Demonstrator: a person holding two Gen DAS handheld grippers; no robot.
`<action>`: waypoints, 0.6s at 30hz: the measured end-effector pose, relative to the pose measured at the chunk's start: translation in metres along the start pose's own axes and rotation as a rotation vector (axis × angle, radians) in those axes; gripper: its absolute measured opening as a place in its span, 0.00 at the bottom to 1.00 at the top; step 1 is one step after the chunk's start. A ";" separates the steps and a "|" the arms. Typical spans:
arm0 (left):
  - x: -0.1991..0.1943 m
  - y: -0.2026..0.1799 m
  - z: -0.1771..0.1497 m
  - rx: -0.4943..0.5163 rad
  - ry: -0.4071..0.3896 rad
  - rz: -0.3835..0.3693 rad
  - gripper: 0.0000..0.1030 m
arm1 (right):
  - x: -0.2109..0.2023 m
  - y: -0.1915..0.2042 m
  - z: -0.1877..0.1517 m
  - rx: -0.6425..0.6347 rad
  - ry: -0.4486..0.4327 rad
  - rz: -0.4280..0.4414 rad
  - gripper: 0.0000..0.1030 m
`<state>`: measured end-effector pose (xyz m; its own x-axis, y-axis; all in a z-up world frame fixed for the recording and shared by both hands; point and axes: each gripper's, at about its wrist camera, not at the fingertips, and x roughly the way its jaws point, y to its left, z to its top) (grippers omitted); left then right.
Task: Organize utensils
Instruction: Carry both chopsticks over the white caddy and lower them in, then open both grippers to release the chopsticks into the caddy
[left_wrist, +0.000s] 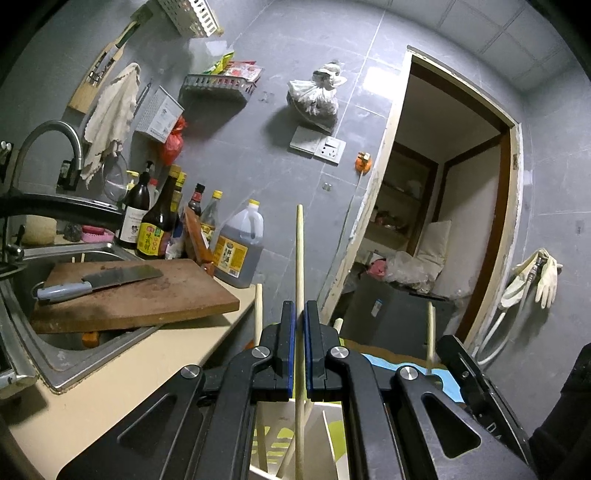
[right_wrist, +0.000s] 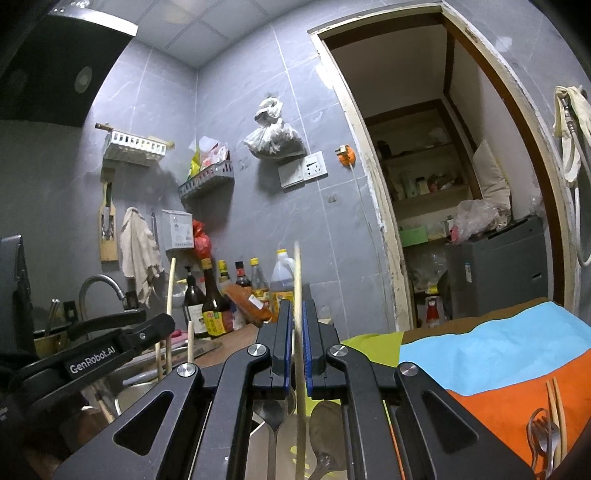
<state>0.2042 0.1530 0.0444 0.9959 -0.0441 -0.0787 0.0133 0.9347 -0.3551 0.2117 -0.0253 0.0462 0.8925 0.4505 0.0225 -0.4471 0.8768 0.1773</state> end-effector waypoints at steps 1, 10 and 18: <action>0.000 0.000 -0.001 0.004 0.006 -0.002 0.02 | 0.000 0.000 0.000 -0.001 0.003 0.002 0.04; -0.001 -0.006 -0.006 0.018 0.043 -0.020 0.04 | -0.008 0.005 0.003 -0.007 -0.013 0.001 0.11; -0.005 -0.008 -0.006 0.006 0.062 -0.013 0.04 | -0.012 -0.002 0.013 0.015 0.003 -0.032 0.21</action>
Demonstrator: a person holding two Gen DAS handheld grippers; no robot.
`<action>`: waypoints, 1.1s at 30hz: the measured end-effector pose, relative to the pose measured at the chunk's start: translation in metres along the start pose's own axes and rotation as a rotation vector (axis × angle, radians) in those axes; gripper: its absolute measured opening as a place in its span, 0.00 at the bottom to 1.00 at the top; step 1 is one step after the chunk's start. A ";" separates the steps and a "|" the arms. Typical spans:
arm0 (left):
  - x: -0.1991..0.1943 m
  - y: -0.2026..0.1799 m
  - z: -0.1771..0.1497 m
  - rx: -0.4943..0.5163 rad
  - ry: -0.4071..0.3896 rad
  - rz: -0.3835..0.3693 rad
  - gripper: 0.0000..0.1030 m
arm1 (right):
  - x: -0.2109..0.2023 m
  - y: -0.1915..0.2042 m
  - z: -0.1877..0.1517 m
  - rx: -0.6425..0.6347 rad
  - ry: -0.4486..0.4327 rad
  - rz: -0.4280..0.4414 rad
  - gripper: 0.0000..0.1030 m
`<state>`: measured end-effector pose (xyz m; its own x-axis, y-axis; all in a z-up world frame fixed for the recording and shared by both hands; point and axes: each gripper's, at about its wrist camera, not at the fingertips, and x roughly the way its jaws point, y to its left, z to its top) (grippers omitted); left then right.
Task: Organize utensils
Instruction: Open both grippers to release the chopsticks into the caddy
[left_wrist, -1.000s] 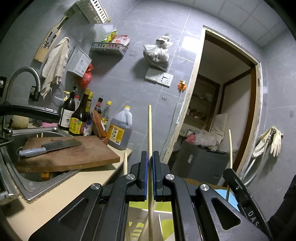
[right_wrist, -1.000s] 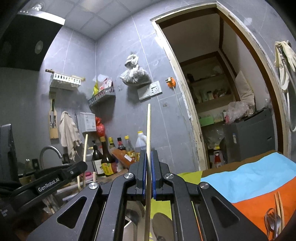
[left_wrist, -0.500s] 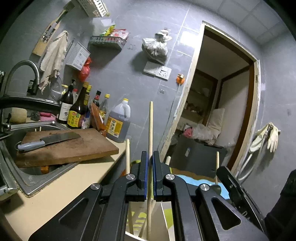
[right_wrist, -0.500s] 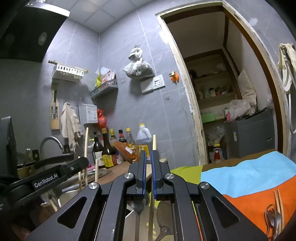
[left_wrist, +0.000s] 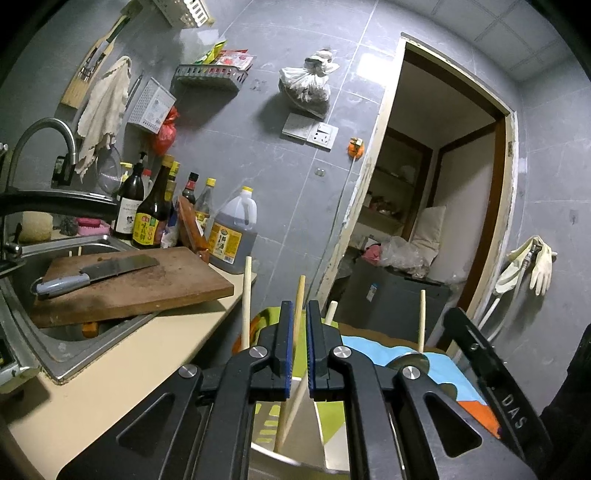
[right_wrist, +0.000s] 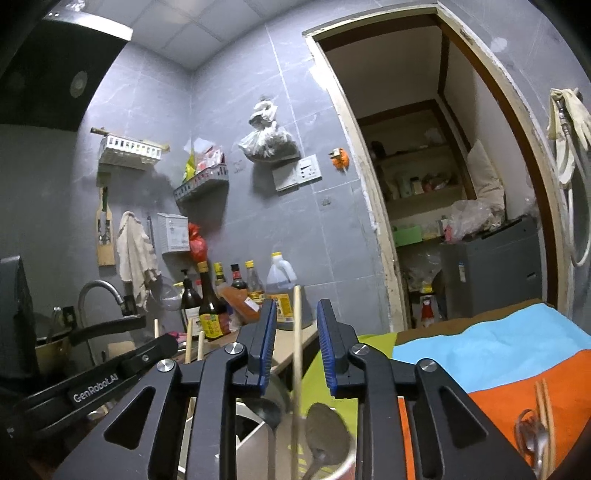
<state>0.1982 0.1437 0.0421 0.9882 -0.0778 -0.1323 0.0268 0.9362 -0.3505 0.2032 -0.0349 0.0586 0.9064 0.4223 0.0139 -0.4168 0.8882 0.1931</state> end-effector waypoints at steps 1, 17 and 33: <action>0.000 -0.001 0.000 0.001 0.007 -0.001 0.04 | -0.003 -0.003 0.003 0.001 0.003 -0.007 0.23; -0.028 -0.060 0.005 0.088 0.059 -0.078 0.36 | -0.072 -0.063 0.041 -0.043 0.044 -0.149 0.70; -0.031 -0.146 -0.023 0.218 0.146 -0.229 0.81 | -0.143 -0.116 0.066 -0.121 0.053 -0.240 1.00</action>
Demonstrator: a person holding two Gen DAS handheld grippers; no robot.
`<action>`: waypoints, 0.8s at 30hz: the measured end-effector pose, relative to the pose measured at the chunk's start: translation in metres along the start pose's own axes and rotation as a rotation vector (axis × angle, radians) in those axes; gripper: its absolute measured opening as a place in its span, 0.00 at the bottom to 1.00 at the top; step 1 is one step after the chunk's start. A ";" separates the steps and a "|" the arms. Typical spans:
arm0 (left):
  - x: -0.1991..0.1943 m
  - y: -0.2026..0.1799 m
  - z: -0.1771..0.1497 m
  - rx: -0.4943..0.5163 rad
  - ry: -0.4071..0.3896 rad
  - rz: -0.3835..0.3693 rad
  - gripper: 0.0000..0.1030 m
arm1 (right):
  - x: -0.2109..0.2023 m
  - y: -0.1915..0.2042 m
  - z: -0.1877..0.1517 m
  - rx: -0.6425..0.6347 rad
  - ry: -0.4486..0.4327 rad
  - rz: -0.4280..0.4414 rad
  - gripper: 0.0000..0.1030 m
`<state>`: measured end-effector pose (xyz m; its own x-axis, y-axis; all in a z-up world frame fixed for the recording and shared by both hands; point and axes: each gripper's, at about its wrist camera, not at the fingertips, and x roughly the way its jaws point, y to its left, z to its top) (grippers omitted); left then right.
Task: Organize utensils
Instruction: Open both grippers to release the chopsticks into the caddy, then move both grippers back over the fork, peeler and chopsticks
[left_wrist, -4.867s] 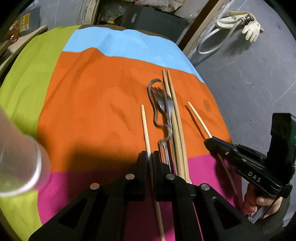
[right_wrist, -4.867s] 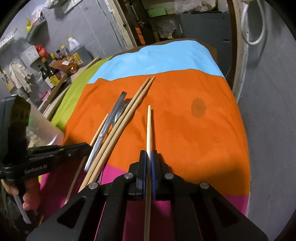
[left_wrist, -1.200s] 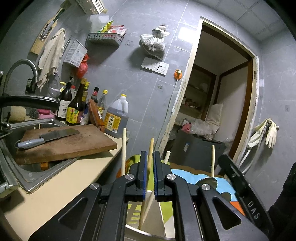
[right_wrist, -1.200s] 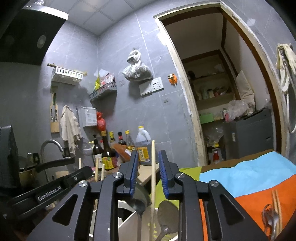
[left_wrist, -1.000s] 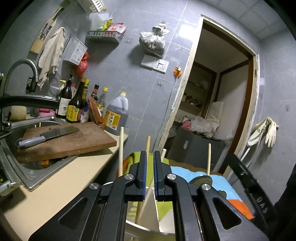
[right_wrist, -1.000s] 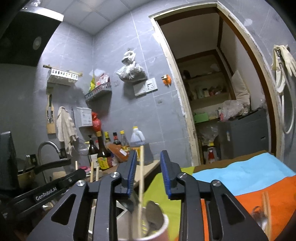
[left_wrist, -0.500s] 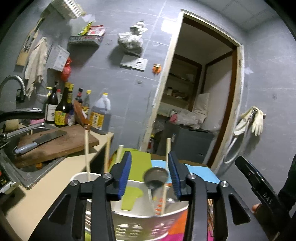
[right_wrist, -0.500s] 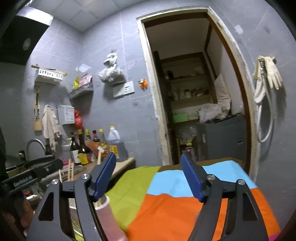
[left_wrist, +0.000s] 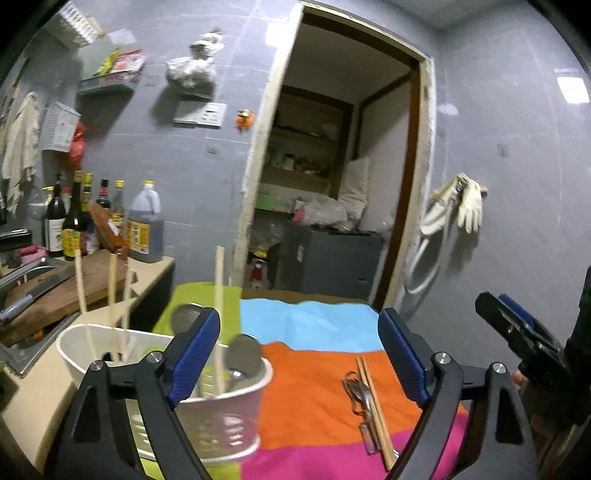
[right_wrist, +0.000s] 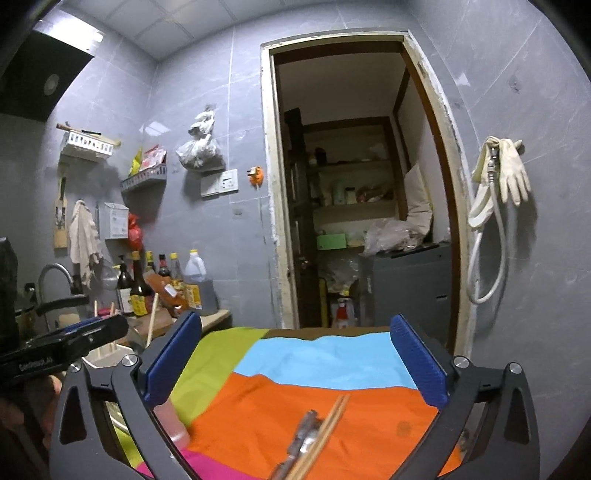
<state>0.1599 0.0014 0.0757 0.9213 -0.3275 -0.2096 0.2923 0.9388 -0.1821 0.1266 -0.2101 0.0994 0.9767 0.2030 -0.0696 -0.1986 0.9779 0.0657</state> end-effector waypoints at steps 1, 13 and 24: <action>0.003 -0.004 -0.001 0.009 0.010 -0.004 0.81 | -0.002 -0.005 0.000 0.002 0.006 -0.008 1.00; 0.045 -0.054 -0.040 0.134 0.192 -0.038 0.81 | -0.008 -0.043 -0.017 0.001 0.077 -0.065 1.00; 0.082 -0.064 -0.067 0.151 0.367 -0.069 0.81 | 0.008 -0.066 -0.040 0.035 0.214 -0.050 1.00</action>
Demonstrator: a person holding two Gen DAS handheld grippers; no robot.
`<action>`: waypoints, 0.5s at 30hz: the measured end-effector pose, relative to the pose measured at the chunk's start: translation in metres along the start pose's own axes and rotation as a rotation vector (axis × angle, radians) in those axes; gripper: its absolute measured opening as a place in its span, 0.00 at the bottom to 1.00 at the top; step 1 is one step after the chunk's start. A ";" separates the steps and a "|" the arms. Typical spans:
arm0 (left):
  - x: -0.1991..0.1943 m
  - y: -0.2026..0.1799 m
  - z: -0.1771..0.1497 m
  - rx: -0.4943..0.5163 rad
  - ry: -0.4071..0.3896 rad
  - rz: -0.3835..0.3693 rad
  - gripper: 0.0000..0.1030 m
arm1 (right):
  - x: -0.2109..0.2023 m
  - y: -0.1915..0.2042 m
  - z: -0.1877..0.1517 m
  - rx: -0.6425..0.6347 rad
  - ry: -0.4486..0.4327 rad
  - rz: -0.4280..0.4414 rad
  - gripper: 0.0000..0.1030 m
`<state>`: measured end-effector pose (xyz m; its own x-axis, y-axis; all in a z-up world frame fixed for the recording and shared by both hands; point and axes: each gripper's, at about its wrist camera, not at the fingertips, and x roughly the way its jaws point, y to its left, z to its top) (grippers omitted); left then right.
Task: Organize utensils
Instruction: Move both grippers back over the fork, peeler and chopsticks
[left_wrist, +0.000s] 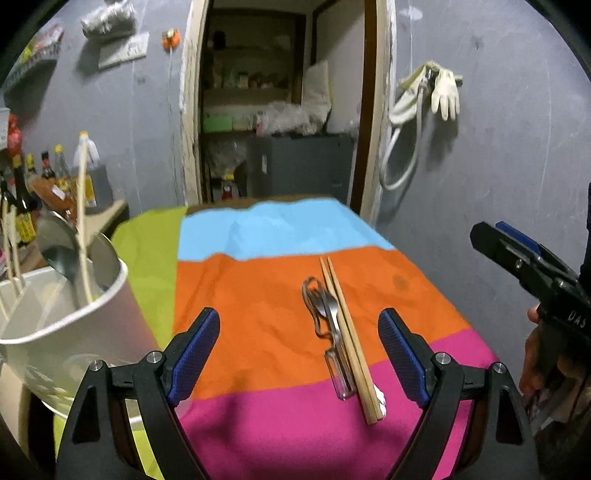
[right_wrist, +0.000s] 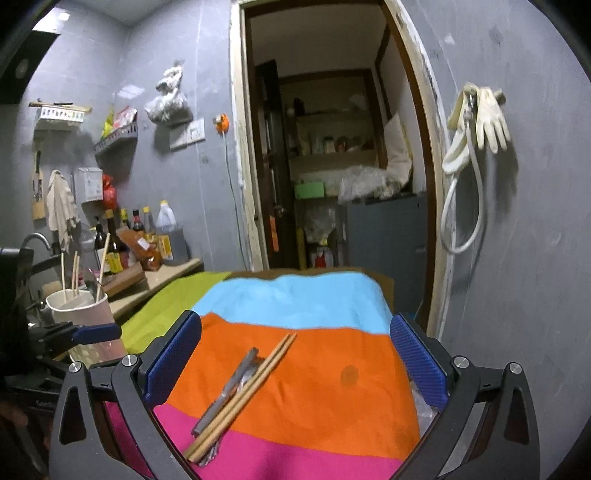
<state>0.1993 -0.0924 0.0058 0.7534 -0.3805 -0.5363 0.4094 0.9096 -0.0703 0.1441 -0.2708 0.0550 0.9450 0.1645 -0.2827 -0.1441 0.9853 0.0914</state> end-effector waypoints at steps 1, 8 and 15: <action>0.004 0.001 -0.001 -0.002 0.024 -0.012 0.81 | 0.004 -0.004 -0.001 0.016 0.022 0.010 1.00; 0.032 0.003 -0.006 -0.007 0.153 -0.067 0.81 | 0.031 -0.020 -0.007 0.060 0.185 0.049 1.00; 0.060 0.005 -0.006 -0.026 0.249 -0.123 0.72 | 0.051 -0.025 -0.013 0.062 0.295 0.069 0.95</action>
<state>0.2435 -0.1096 -0.0323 0.5476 -0.4385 -0.7126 0.4745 0.8642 -0.1672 0.1920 -0.2868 0.0260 0.8063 0.2462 -0.5378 -0.1782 0.9681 0.1759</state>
